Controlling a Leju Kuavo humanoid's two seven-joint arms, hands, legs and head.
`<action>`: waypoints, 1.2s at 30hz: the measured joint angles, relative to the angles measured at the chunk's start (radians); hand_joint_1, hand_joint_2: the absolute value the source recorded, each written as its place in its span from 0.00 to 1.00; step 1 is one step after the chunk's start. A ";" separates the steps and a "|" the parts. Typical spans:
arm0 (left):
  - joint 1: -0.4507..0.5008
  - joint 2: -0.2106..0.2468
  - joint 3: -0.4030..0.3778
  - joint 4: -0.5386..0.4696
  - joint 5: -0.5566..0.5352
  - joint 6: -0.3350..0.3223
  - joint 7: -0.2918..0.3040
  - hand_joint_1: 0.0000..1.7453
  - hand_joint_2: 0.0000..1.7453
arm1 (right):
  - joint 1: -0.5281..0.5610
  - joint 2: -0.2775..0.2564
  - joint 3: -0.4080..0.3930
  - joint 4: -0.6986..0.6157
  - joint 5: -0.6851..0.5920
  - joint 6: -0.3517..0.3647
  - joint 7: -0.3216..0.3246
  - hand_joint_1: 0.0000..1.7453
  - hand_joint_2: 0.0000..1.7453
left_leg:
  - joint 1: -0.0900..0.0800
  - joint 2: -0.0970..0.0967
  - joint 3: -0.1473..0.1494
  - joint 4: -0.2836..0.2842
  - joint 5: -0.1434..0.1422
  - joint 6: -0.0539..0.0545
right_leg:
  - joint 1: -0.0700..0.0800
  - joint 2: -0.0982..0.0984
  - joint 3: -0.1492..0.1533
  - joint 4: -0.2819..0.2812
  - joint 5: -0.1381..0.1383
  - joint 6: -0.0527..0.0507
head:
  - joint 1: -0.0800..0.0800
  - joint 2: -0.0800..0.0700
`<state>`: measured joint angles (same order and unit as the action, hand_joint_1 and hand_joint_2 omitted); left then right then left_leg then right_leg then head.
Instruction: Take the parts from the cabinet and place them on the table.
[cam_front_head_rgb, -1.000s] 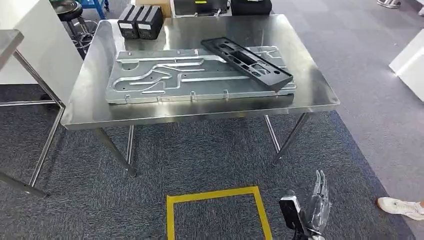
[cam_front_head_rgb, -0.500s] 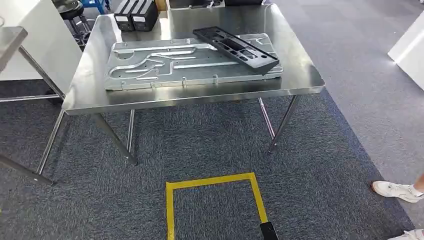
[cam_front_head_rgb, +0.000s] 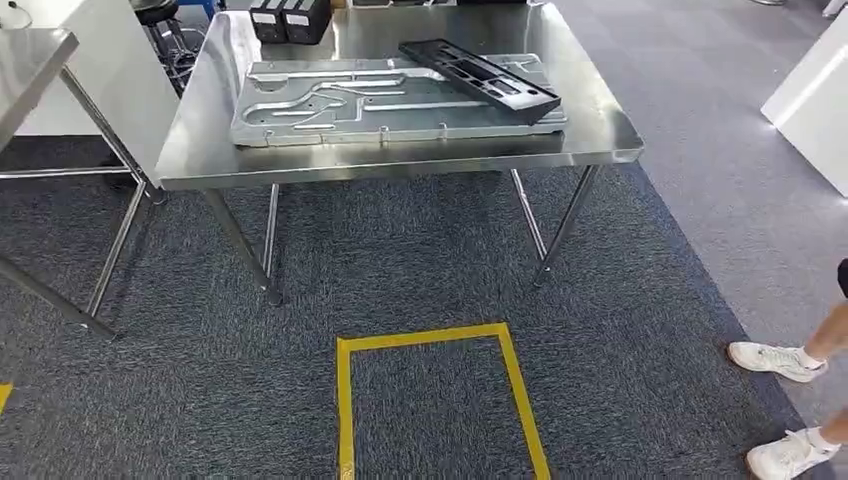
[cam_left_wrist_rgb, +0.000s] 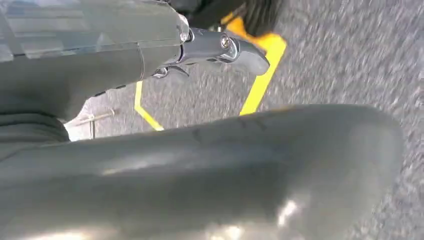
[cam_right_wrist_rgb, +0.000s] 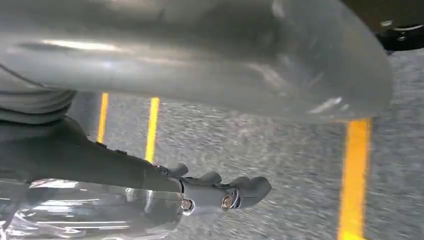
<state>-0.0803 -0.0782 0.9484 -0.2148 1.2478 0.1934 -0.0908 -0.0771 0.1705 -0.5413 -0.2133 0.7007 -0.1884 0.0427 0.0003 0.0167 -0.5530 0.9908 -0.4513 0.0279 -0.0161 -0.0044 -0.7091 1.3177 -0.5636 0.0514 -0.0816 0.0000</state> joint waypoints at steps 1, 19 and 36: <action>0.000 0.000 0.000 0.000 0.000 0.000 0.001 0.00 0.00 | 0.000 0.000 0.000 0.000 0.001 0.000 0.007 0.00 0.00 | 0.000 0.001 -0.022 0.003 0.012 -0.002 | 0.000 0.000 0.036 -0.026 0.045 -0.002 | 0.000 0.000; 0.006 0.001 -0.024 0.000 0.000 0.032 0.010 0.00 0.00 | 0.004 -0.001 0.000 0.003 0.039 -0.016 -0.017 0.00 0.00 | 0.009 0.038 0.060 0.087 -0.054 -0.051 | 0.019 -0.034 0.102 -0.311 0.127 -0.065 | 0.000 0.000; 0.022 -0.003 -0.024 0.000 0.000 0.031 0.020 0.00 1.00 | 0.007 -0.005 0.003 0.006 0.064 -0.024 -0.014 0.00 0.00 | -0.002 -0.067 0.037 -0.002 -0.034 -0.018 | 0.006 0.030 0.166 -0.316 0.080 -0.033 | 0.000 0.000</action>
<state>-0.0587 -0.0809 0.9239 -0.2148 1.2478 0.2243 -0.0710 -0.0702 0.1656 -0.5386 -0.2071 0.7649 -0.2129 0.0287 -0.0016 -0.0507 -0.5160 0.9884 -0.4857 0.0094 -0.0101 0.0252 -0.5433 1.0016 -0.4835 0.0182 -0.0816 0.0000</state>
